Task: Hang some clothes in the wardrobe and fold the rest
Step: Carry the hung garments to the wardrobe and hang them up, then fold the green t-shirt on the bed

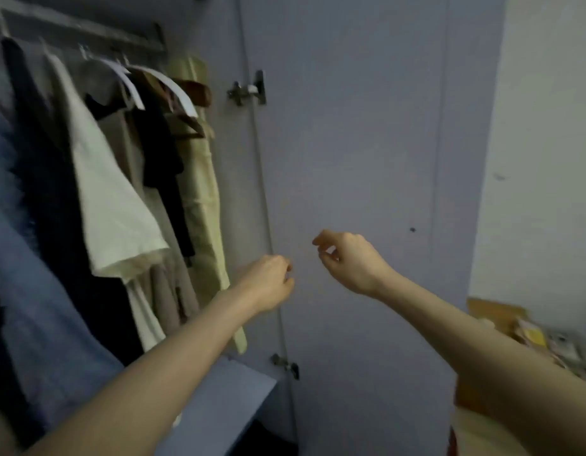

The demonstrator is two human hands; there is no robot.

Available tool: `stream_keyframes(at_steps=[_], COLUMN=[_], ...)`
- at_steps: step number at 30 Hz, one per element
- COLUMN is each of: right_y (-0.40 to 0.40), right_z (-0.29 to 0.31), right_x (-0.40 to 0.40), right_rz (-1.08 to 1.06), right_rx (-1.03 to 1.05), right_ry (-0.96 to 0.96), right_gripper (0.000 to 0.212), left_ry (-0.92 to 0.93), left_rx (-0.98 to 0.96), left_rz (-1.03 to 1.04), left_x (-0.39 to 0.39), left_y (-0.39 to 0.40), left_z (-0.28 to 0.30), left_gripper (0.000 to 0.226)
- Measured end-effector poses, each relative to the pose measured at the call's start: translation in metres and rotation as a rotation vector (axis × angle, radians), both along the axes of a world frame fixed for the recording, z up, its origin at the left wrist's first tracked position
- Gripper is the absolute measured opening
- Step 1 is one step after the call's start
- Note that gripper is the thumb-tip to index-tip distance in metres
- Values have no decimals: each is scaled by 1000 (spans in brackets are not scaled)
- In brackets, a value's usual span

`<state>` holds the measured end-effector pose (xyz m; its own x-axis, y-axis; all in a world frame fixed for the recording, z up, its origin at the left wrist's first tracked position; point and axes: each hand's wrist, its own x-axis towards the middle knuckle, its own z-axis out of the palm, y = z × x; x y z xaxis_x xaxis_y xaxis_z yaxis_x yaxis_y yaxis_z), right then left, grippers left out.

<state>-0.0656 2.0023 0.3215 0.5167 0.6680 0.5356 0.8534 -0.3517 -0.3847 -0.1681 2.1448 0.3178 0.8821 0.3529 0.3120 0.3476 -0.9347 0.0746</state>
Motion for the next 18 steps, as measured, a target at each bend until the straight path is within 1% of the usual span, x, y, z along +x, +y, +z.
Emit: stream_keyframes(at_steps=[3,6,9,11,13,15,18], right_y=[-81,-155,-226,-284,-341,-379,-453], right_z=[-49,-94,-136,-170,-202,-226,-265], right_x=[-5,-3,-2,4,13,21,38], right_rz=[-130,-263,-383,-500,-632,-711,-874], right_rx=[-84,-177,-278,-348,-393,-403,-388], right_ry=[76,134,229,332,430,505,587], right_gripper=[30,28,24,22,22,24,26], left_ry=[163,254,290,342,432,503,621], left_rx=[-109,-165,-187,-170,-108,-57,-3], left_rz=[-216,-370,-538,-658,-745,-777,-871], left_x=[23,46,74,97,120,136,176], left_y=[-70,-139,-202,-255,-311,-345,-419], left_z=[-51,-92,-124,-146,-165,-179,-215], left_gripper=[31,33,32,29,30,32,30])
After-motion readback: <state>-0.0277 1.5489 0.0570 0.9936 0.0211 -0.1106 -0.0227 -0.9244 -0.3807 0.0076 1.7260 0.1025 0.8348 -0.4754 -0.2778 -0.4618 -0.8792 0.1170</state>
